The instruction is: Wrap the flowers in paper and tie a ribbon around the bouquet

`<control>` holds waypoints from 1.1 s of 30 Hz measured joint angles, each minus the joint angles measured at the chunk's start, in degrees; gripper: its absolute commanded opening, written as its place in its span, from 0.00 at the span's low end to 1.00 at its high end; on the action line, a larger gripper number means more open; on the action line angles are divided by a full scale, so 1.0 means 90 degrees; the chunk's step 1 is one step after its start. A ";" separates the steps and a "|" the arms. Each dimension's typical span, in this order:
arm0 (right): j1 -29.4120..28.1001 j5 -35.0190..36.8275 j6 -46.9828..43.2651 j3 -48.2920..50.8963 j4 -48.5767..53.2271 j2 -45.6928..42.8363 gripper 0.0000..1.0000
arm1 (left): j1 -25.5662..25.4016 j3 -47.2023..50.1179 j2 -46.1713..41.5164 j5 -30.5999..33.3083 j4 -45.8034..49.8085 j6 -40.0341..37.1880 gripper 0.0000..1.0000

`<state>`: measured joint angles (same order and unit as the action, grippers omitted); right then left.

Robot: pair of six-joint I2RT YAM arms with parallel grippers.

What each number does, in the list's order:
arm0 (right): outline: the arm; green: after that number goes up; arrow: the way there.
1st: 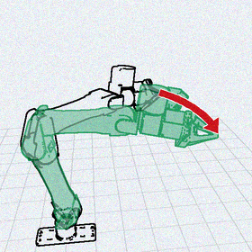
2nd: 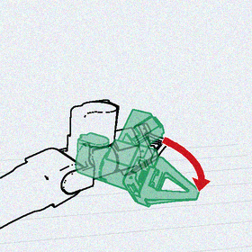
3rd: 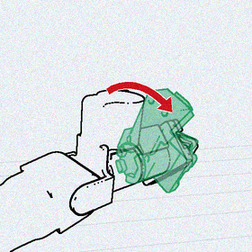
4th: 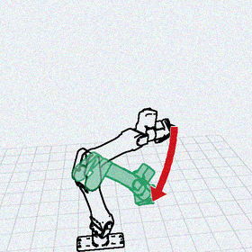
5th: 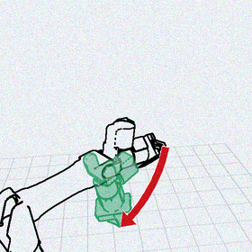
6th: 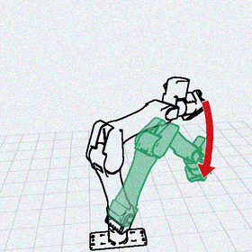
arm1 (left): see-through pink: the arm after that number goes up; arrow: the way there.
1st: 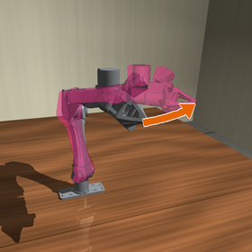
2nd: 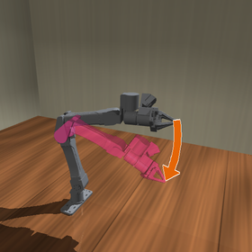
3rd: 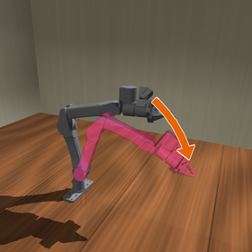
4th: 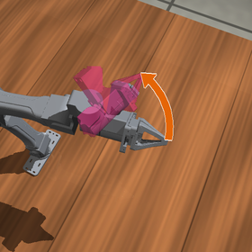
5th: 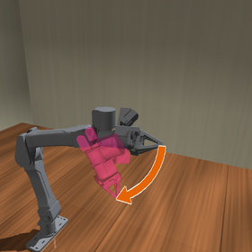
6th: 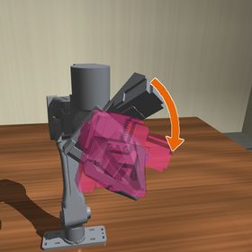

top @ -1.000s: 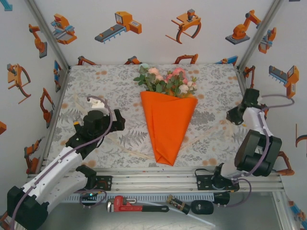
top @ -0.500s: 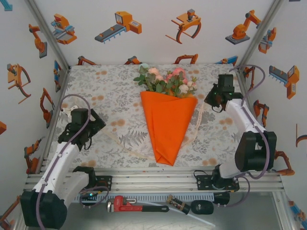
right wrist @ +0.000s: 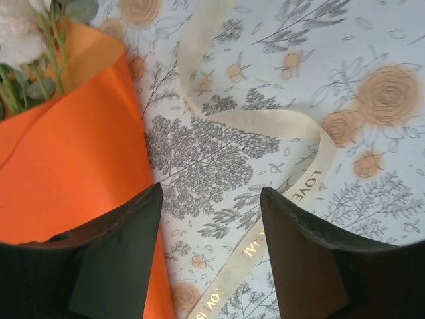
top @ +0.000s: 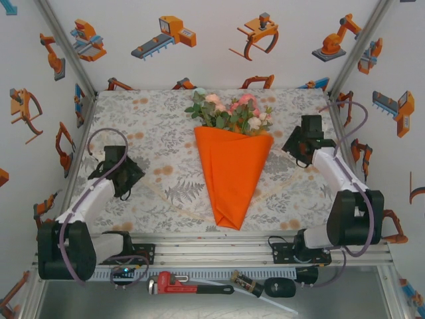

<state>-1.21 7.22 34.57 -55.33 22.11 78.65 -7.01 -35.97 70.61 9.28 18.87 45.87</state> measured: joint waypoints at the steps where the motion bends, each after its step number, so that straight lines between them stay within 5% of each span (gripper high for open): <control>1: 0.0066 0.0058 0.0024 0.0007 0.0000 -0.0041 0.59 | -0.0075 -0.0056 0.0146 0.0027 0.0005 0.0049 0.53; 15: 0.0607 0.0566 0.0386 0.0100 -0.0012 -0.0100 0.60 | -0.0612 -0.0503 0.1134 0.0092 0.0163 0.0741 0.50; 20: 0.0877 0.0571 0.0539 0.0109 -0.0015 -0.0102 0.60 | -0.0617 -0.0644 0.1394 -0.0097 -0.0078 0.0821 0.36; 26: 0.0954 0.0532 0.0685 0.0182 -0.0078 -0.0097 0.61 | -0.0629 -0.0760 0.1702 -0.0143 -0.0432 0.0894 0.00; 33: 0.1205 0.0245 0.0850 0.0418 -0.0206 -0.0058 0.70 | -0.0525 -0.1054 0.1877 -0.0151 -0.0520 0.0731 0.00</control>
<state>9.63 9.43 42.22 -51.57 20.25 78.13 -11.73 -45.45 87.50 7.92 14.20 52.45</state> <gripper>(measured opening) 0.674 0.008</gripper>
